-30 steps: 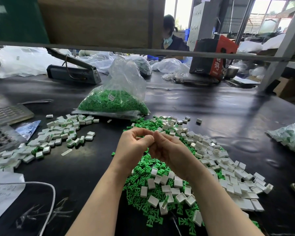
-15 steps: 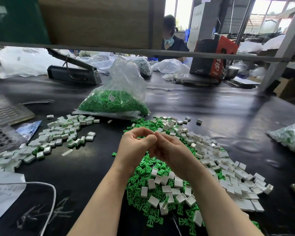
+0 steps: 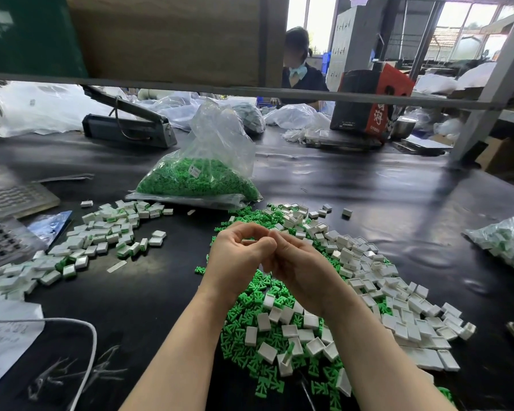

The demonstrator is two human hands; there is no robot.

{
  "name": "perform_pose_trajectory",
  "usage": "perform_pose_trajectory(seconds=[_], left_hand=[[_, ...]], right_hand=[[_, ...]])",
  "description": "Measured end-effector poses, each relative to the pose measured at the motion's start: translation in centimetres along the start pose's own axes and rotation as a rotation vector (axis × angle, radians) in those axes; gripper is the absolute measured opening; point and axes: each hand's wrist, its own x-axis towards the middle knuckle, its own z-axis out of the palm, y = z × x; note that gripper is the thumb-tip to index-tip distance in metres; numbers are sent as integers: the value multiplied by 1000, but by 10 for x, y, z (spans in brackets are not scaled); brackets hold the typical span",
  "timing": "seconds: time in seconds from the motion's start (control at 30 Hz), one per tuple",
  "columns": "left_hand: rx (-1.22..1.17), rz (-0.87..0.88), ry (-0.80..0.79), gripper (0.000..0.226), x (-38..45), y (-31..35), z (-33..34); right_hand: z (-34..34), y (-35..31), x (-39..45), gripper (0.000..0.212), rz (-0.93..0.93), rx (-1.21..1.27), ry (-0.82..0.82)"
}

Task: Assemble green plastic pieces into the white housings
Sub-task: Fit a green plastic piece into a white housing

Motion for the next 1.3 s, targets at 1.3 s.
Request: perform_pose_trajectory(seconds=[1.3], left_hand=[[-960, -493, 720, 27, 24, -21, -106]], right_hand=[[-60, -4, -4, 49, 241, -1449, 450]])
